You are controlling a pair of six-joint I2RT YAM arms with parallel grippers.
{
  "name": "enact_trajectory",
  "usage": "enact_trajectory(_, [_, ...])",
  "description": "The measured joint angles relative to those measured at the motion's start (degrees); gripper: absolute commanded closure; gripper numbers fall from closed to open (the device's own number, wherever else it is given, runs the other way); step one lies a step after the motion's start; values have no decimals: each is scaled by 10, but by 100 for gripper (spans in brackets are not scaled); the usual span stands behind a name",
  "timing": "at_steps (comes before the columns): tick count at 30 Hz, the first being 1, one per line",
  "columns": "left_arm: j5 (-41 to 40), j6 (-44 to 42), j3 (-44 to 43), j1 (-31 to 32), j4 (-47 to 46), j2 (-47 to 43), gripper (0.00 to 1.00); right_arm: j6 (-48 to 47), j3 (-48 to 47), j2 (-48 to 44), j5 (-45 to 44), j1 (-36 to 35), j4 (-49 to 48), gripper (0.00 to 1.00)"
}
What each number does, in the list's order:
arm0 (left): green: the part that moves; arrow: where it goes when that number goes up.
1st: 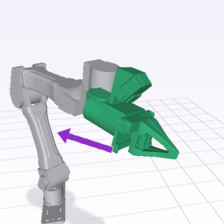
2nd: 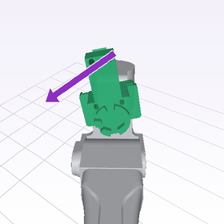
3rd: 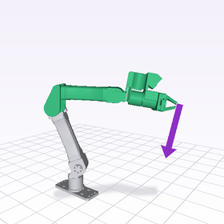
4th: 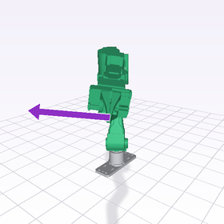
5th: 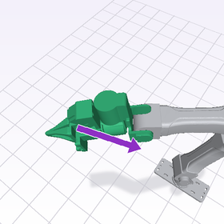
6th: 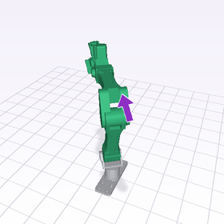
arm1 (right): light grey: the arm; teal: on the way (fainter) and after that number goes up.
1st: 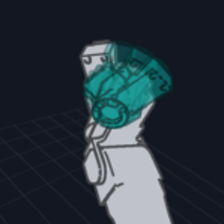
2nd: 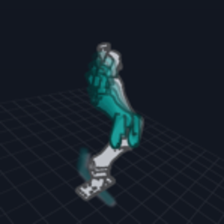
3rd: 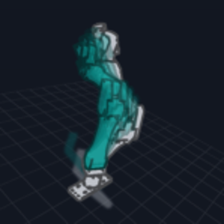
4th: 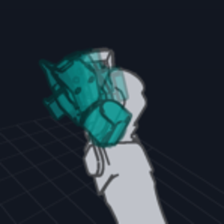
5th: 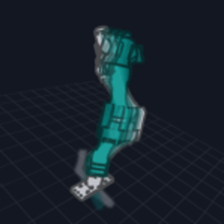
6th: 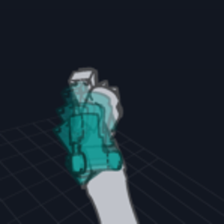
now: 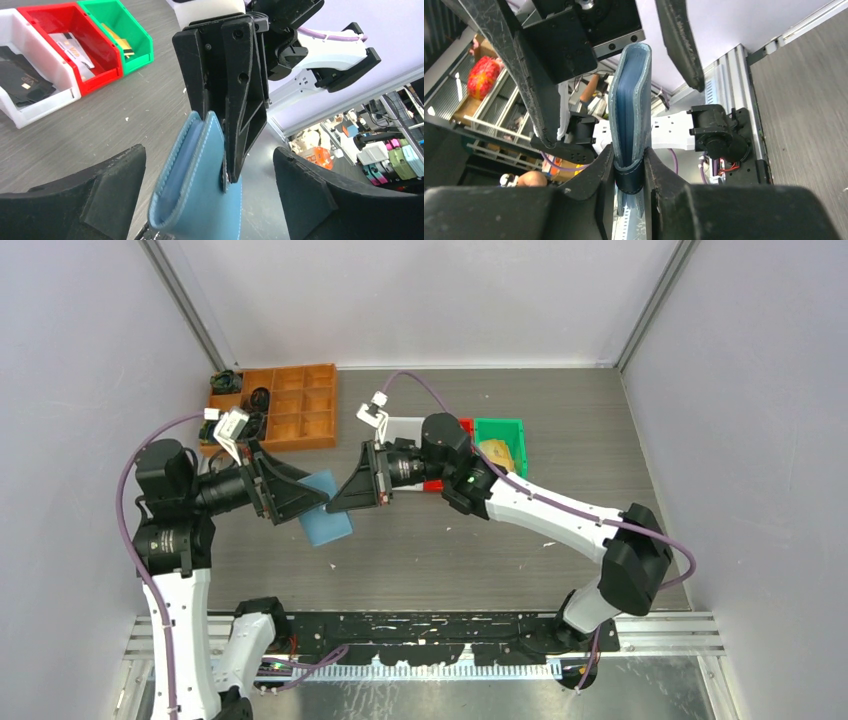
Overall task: Take the credit cards out of the card holder
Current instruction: Pick up the card holder from the center of the board.
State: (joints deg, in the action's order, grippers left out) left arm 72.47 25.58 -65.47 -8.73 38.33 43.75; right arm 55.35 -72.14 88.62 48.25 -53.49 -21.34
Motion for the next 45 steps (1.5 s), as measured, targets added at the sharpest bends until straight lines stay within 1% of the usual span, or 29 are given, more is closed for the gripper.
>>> enact_trajectory(2, [-5, 1, 0, 0, 1, -3, 2, -1, 9, -10, -14, 6, 4, 91])
enact_trajectory(6, [-3, 15, 3, 0, 0, -12, 9, -12, 47, -66, -61, 33, 16, 90])
enact_trajectory(9, [1, 54, 28, 0, -26, -32, 14, -25, 70, -120, -110, 48, 15, 90])
enact_trajectory(12, [4, 106, 63, 0, -66, -56, 15, -24, 75, -146, -134, 47, -10, 90])
enact_trajectory(16, [2, 162, 93, 0, -111, -69, 12, -5, 75, -134, -141, 37, -61, 90])
enact_trajectory(19, [0, 183, 93, 0, -129, -61, 11, 7, 75, -112, -144, 31, -76, 90])
enact_trajectory(21, [1, 201, 93, 0, -143, -56, 12, 10, 75, -97, -148, 27, -76, 90])
enact_trajectory(22, [1, 210, 93, 0, -151, -54, 15, 12, 75, -92, -150, 25, -76, 90])
enact_trajectory(24, [1, 230, 93, 0, -172, -54, 25, 14, 75, -85, -157, 19, -77, 90])
enact_trajectory(25, [2, 238, 93, 1, -180, -54, 31, 15, 74, -83, -160, 17, -78, 90])
enact_trajectory(26, [2, 243, 93, 2, -189, -55, 42, 16, 74, -81, -163, 13, -80, 90])
enact_trajectory(27, [2, 251, 93, 2, -196, -57, 49, 16, 74, -78, -167, 10, -82, 90])
enact_trajectory(28, [3, 254, 93, 3, -201, -58, 54, 18, 74, -76, -171, 6, -86, 90])
enact_trajectory(29, [2, 256, 95, 4, -206, -60, 58, 20, 74, -74, -174, 4, -91, 90])
enact_trajectory(30, [-2, 255, 99, 3, -209, -62, 61, 22, 73, -73, -176, 2, -100, 90])
enact_trajectory(33, [-2, 262, 107, 5, -214, -64, 63, 23, 72, -71, -189, -4, -115, 90])
enact_trajectory(34, [-2, 264, 109, 5, -214, -66, 66, 23, 72, -69, -196, -6, -119, 88])
enact_trajectory(35, [-3, 265, 111, 4, -214, -68, 70, 23, 72, -68, -203, -9, -122, 82])
enact_trajectory(36, [-5, 266, 112, 4, -214, -71, 75, 23, 72, -67, -206, -10, -125, 68])
enact_trajectory(37, [-7, 266, 114, 4, -214, -73, 81, 23, 72, -66, -209, -12, -128, 51])
enact_trajectory(38, [-10, 266, 115, 4, -214, -76, 85, 23, 72, -66, -212, -14, -129, 39])
enact_trajectory(39, [-9, 267, 115, 4, -215, -77, 89, 24, 72, -66, -217, -15, -129, 32])
enact_trajectory(40, [-6, 265, 115, 5, -213, -78, 93, 24, 71, -65, -225, -16, -131, 29])
enact_trajectory(42, [0, 259, 115, 5, -207, -79, 98, 20, 70, -65, -236, -16, -129, 28])
enact_trajectory(45, [5, 234, 115, 6, -191, -79, 100, 12, 64, -65, -240, -14, -113, 32])
